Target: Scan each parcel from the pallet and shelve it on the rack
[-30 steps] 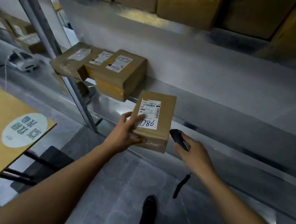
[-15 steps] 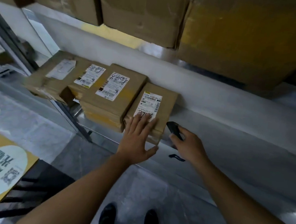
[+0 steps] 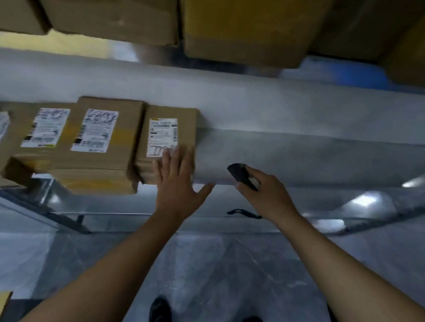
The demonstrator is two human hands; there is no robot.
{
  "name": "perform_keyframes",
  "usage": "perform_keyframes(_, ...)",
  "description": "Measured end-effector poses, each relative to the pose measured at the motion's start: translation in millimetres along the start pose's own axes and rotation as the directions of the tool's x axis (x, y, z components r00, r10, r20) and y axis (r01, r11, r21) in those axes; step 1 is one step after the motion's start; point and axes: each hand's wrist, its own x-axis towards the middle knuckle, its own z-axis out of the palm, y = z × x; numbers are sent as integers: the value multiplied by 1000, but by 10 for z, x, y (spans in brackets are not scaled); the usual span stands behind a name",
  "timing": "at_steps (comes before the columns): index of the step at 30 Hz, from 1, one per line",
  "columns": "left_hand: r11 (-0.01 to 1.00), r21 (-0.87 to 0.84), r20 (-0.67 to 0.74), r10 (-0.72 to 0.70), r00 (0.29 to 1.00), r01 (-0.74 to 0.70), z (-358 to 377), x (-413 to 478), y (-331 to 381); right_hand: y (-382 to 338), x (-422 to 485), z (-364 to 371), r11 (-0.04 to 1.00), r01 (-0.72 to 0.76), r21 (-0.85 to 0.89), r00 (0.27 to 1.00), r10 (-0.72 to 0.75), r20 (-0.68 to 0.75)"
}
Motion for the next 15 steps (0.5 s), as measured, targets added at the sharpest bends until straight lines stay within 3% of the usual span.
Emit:
perform_keyframes(4, 979, -98, 87, 187, 979, -178, 198, -149, 777, 554, -781, -577, 991, -131, -7, 977, 128, -171)
perform_keyframes(7, 935, -179, 185, 338, 923, -306, 459, -330, 1610, 1084, -1533, -1105, 979, -204, 12, 927, 198, -318)
perform_keyframes(12, 805, -309, 279, 585, 761, -506, 971, -893, 3292, 2056, -2933, -1998, 905, -418, 76, 759, 394, -519)
perform_keyframes(15, 691, -418, 289, 717, 634, -590, 1296, -1347, 4328, 2609, -3803, -2503, 850, -511, 128, 619, 467, -632)
